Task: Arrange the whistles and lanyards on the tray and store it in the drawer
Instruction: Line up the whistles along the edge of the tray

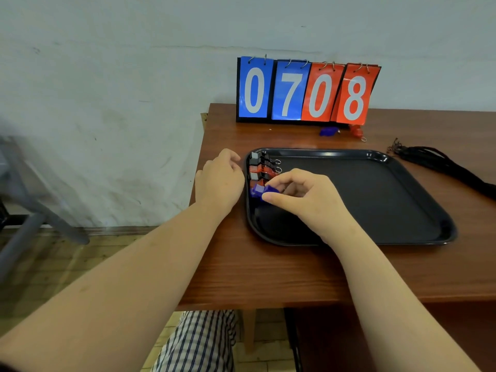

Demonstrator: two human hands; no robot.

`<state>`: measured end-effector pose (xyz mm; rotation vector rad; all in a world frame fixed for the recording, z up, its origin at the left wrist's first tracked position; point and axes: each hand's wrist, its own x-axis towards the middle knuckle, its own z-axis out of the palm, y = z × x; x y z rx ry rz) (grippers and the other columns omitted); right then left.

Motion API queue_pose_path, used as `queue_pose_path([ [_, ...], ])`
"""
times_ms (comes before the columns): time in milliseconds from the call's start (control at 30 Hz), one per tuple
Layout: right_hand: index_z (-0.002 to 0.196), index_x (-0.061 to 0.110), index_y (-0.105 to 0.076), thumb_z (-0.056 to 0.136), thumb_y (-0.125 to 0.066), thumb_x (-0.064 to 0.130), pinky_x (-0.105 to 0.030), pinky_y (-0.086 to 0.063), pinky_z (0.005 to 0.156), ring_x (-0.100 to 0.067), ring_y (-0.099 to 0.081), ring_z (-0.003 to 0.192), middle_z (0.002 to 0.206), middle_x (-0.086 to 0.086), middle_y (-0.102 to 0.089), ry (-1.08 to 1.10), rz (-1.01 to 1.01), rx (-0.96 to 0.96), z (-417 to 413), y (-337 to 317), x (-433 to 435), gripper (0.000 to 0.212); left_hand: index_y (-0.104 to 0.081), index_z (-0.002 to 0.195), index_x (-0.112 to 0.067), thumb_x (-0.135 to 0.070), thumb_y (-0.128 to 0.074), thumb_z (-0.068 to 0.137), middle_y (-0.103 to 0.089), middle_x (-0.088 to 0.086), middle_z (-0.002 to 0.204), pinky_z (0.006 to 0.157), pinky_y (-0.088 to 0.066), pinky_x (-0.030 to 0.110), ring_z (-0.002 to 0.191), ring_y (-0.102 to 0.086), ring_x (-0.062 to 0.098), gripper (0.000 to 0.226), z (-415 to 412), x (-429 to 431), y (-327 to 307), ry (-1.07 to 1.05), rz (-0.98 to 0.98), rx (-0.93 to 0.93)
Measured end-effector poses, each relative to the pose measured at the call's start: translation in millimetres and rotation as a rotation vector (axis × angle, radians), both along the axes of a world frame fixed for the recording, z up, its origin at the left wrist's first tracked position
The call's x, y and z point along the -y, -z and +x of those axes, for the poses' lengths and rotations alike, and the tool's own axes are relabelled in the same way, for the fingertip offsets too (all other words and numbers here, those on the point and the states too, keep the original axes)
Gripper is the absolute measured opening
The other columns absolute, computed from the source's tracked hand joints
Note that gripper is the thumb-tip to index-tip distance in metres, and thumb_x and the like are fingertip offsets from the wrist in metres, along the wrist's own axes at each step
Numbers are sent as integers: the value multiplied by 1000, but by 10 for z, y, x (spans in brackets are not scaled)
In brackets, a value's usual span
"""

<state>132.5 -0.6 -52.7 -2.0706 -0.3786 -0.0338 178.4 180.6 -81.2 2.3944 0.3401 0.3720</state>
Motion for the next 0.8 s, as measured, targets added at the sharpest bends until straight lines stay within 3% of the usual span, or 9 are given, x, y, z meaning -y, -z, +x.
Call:
queue_pose_path([
  [200, 90, 32, -71, 73, -84, 39, -13, -50, 60, -4, -62, 72, 82, 12, -68, -41, -142, 7, -29, 19, -12, 23, -55, 116, -31, -19, -42, 97, -65, -10, 98, 94, -48, 44, 100, -59, 18, 26, -44, 3, -44, 10, -4, 4],
  [433, 87, 31, -69, 74, -84, 35, -12, -43, 55, 3, -56, 63, 77, 13, -63, -76, -172, 12, -48, 16, 11, 21, -56, 118, -27, -19, -44, 98, -60, -12, 96, 96, -47, 45, 100, -59, 18, 26, -73, 13, -68, 18, -12, 8],
  [800, 85, 39, -64, 72, -86, 34, -13, -40, 64, 1, -55, 79, 87, 17, -62, -79, -198, 46, -28, 23, 15, 26, -59, 114, -33, -21, -44, 98, -67, -10, 104, 92, -50, 44, 100, -59, 17, 24, -35, -15, -4, 11, -37, 25],
])
